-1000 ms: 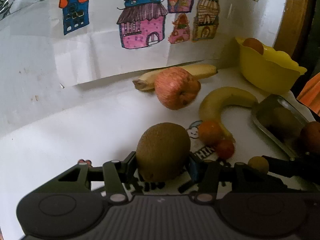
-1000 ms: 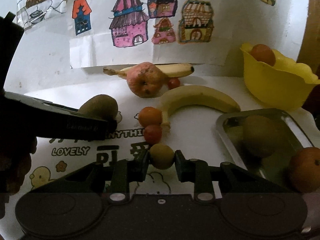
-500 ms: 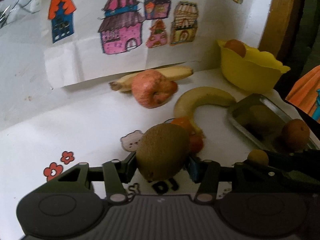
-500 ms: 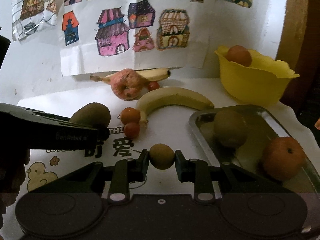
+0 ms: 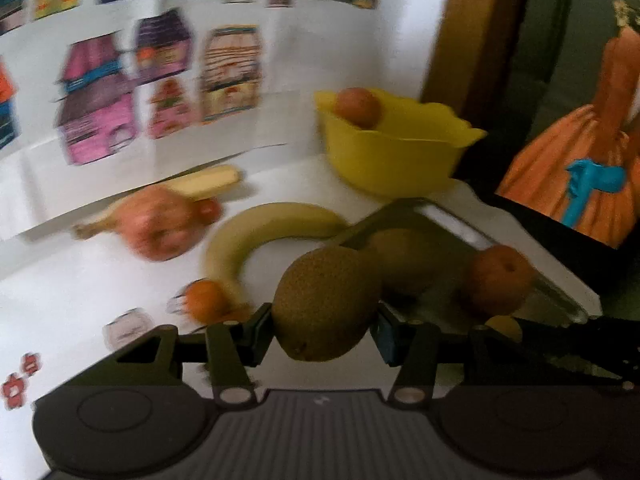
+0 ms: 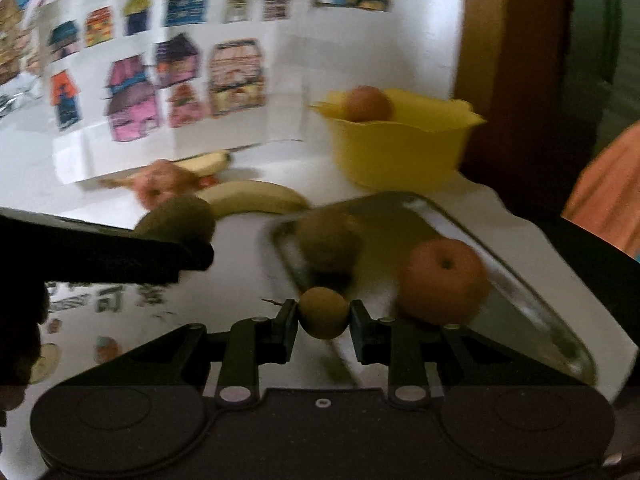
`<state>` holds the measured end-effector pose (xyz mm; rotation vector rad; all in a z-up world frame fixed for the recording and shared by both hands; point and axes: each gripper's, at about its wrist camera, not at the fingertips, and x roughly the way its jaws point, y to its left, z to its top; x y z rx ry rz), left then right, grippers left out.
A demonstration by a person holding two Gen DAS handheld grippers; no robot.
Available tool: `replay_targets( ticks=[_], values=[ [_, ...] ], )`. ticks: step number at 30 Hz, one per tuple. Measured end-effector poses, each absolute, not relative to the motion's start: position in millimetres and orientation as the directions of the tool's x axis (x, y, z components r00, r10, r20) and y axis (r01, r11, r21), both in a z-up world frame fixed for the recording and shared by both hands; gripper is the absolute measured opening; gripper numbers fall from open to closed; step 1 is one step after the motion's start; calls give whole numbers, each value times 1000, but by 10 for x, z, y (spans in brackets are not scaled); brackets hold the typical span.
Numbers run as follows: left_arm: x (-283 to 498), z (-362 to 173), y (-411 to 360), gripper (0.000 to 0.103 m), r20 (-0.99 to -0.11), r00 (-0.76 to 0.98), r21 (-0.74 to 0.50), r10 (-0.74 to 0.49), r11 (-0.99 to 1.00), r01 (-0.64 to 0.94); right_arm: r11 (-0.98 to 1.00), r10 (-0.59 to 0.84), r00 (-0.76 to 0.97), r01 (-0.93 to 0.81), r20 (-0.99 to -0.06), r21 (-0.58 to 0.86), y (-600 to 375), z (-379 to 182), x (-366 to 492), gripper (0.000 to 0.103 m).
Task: Organize fruits
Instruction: 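Carry the small fruit with the right tool while the left tool carries the kiwi toward the tray, then lower and release the small fruit with the right tool while the left tool releases the kiwi onto the tray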
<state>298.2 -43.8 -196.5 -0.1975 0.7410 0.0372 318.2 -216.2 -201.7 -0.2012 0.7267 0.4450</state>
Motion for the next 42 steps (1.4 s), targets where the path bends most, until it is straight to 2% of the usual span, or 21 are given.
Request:
replay_targets(
  ticks=[9,15,42],
  values=[
    [3232,-2022,-931,56,-656,731,-219,-187,974,53,932,233,681,-360,-694,-41,-2651,-2171,3287,30],
    [3340,-2081,-1145,56,-668,706,-218,-232,969,113,942,205,681,-333,-703,-48,-2848,-2233,3314,30],
    [3426,-2288,-1345,56,-719,664,-177,-208,978,114,936,213,662,-349,-719,-45,-2920,-2362,3334,30]
  ],
)
